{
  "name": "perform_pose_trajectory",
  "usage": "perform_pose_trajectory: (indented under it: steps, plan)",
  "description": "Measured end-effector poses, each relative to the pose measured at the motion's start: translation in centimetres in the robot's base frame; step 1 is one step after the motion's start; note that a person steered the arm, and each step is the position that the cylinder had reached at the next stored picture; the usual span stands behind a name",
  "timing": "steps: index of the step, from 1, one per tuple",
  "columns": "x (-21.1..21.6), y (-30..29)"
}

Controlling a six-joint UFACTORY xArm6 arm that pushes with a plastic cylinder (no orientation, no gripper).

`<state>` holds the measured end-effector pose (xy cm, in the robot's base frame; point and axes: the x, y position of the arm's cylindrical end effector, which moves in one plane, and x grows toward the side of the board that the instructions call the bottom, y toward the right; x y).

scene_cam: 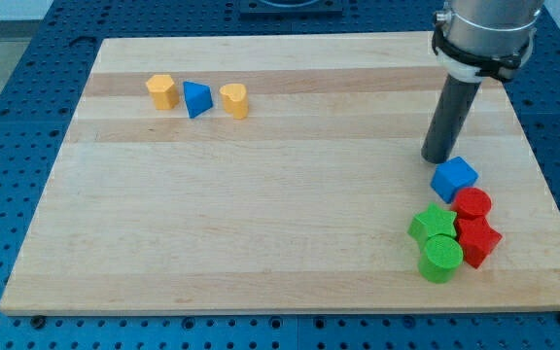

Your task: Move the yellow heart towards the center left

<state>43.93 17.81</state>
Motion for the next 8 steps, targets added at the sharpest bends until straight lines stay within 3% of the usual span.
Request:
perform_pose_trajectory:
  steps: [2,3,5,7,8]
  plan:
    - [3.5,0.3]
    - [2.8,0.3]
    - [-7.7,-2.4]
    - [-14.7,-15.3]
    - [-13.7,-24.0]
